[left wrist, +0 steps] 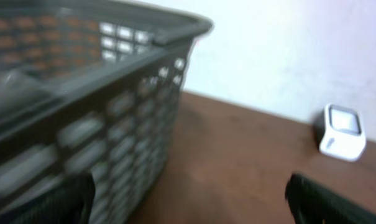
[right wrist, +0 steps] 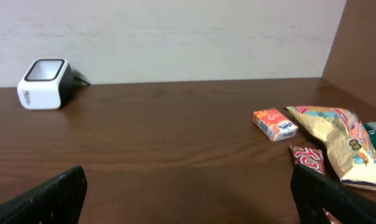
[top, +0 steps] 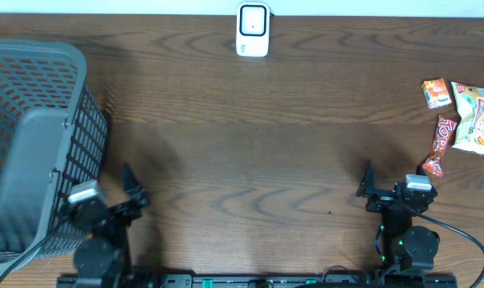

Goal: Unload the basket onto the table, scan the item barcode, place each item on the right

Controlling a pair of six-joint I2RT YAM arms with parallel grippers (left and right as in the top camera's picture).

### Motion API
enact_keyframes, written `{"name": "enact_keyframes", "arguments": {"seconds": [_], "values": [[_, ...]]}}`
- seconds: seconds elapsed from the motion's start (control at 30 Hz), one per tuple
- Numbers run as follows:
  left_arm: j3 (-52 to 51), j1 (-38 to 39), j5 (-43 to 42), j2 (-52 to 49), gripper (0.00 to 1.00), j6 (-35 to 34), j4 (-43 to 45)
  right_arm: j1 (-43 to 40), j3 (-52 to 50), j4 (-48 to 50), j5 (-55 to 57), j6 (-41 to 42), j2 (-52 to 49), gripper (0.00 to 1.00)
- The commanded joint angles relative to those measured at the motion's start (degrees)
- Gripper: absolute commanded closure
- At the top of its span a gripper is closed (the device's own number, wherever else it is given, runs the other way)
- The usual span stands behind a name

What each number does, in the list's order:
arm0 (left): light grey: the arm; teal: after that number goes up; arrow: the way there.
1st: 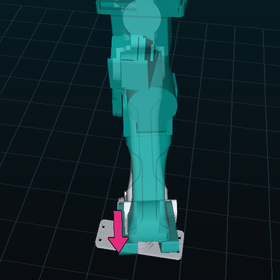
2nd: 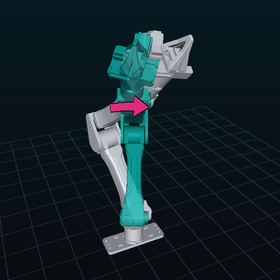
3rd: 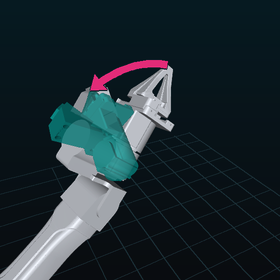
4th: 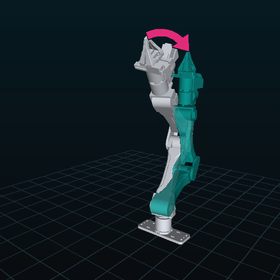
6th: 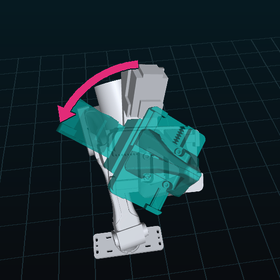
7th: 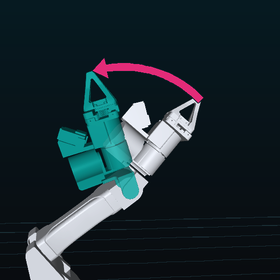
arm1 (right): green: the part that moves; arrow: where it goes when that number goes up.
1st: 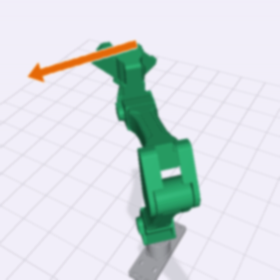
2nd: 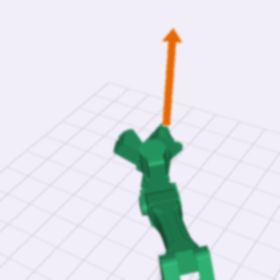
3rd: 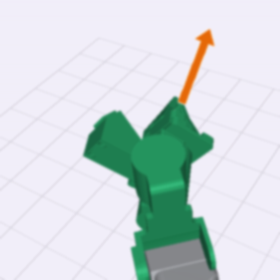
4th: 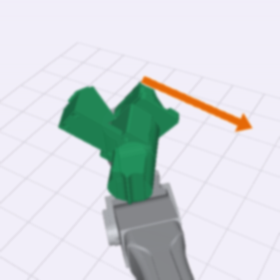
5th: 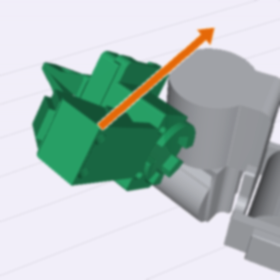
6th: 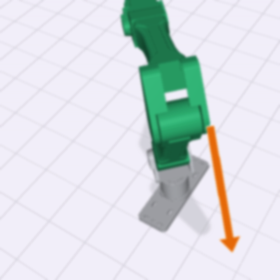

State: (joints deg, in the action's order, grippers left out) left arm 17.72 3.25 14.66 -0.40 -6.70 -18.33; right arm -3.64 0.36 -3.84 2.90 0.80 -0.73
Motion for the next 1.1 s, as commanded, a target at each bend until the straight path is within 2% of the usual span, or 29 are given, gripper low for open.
{"name": "enact_keyframes", "arguments": {"seconds": [0.0, 0.17, 0.53, 0.83, 1.07], "values": [[-7.5, -0.1, -4.9, 0.3, 0.02, 1.2, 8.1, -0.4, 0.0, -0.3, -0.3, -0.6, 0.1, 0.01], [-14.9, -0.1, -10.6, 0.3, 0.02, 8.6, 14.2, -0.4, 0.0, -0.3, -0.3, -0.6, 0.1, 0.01], [-17.5, -0.1, -11.7, 0.3, 0.02, 12.7, 14.4, -0.4, 0.0, -0.3, -0.3, -0.6, 0.1, 0.01], [-17.5, -0.1, -11.7, 0.3, 0.02, 12.7, 14.8, -0.4, 0.0, -0.3, -0.3, -0.6, 0.1, 0.01], [-17.5, -0.1, -11.7, 0.3, 0.02, 12.7, 19.1, -0.4, 0.0, -0.3, -0.3, -0.6, 0.1, 0.01]]}}
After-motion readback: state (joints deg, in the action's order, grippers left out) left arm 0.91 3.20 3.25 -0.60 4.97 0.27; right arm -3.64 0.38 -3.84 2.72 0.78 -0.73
